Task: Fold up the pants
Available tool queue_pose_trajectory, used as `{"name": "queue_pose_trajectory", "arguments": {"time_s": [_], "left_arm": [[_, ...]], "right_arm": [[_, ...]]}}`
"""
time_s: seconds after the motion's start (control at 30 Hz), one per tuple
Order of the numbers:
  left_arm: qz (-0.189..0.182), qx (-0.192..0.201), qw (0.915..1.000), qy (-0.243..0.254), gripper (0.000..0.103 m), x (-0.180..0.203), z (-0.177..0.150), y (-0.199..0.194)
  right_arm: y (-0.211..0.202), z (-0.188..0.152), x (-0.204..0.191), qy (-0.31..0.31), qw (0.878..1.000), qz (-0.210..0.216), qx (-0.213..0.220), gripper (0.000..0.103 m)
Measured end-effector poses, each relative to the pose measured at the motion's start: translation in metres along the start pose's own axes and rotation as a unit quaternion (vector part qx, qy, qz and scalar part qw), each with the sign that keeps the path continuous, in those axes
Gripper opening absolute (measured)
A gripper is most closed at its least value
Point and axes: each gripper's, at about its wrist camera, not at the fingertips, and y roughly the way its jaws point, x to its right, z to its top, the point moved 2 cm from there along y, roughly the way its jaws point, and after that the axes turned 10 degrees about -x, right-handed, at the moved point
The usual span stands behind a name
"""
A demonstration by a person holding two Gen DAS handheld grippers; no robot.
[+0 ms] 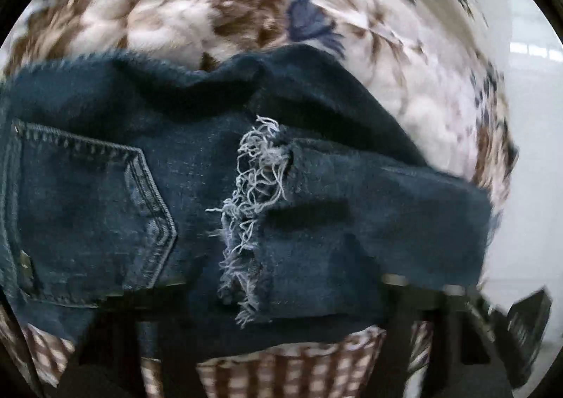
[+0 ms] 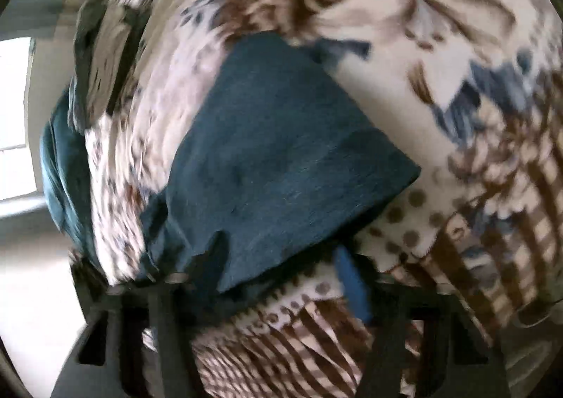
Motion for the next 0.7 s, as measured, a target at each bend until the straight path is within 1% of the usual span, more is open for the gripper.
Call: {"name": "queue_pose_trajectory", "arguments": {"time_s": [0.03,0.07,0.1,0.13,0.2,0.27,0.3,0.33,0.37,0.4,0.43,0.5,0.6,0.7], "left_arm": [[0.012,0.005,0.9999,0.008,0.034,0.000,-0.004,-0.001],[0.014,0.007,0.9998,0.011,0.027,-0.002,-0.006,-0.002],[0.017,0.007,0.9998,0.010,0.025,-0.005,-0.010,-0.002],[0.016,0.005,0.9998,0.008,0.022,-0.010,-0.014,-0.003],[0.013,0.003,0.9999,0.005,0.022,-0.017,-0.019,-0.005],[-0.019,0.009,0.9998,-0.008,0.023,-0.027,-0.023,-0.009],[-0.045,0.011,0.9987,-0.020,0.026,-0.031,-0.023,-0.011],[-0.073,0.010,0.9967,-0.034,0.042,-0.036,-0.022,-0.012],[-0.095,0.010,0.9943,-0.048,0.067,-0.040,-0.021,-0.012],[-0.128,0.011,0.9893,-0.069,0.074,-0.046,-0.019,-0.011],[-0.164,0.010,0.9819,-0.094,0.076,-0.051,-0.015,-0.007],[-0.176,0.007,0.9781,-0.110,0.076,-0.051,-0.009,0.000],[-0.147,0.005,0.9841,-0.100,0.076,-0.043,0.002,0.011],[-0.095,0.011,0.9932,-0.067,0.075,-0.023,0.006,0.018]], "right_arm": [[0.002,0.002,0.003,0.008,1.000,0.007,-0.001,0.035],[0.004,0.004,0.007,0.015,1.000,0.015,0.001,0.028],[0.005,0.004,0.009,0.020,1.000,0.018,0.007,0.019],[0.004,0.004,0.009,0.022,0.999,0.020,0.012,0.014],[-0.003,0.003,0.005,0.012,1.000,0.015,0.024,0.010],[-0.008,0.000,0.000,-0.001,1.000,-0.003,0.030,0.010],[-0.011,0.002,0.000,-0.003,1.000,-0.002,0.029,0.010],[-0.011,0.004,-0.002,-0.009,1.000,-0.001,0.025,0.010],[-0.010,0.005,-0.004,-0.018,1.000,0.001,0.017,0.012],[-0.009,0.007,-0.006,-0.024,1.000,0.001,0.011,0.015],[-0.008,0.008,-0.006,-0.025,1.000,0.000,0.008,0.015],[-0.003,0.010,-0.002,-0.017,1.000,0.006,-0.004,0.015],[0.007,0.011,0.004,-0.004,1.000,0.013,-0.019,0.016],[0.014,0.010,0.008,0.001,1.000,0.019,-0.024,0.016]]}}
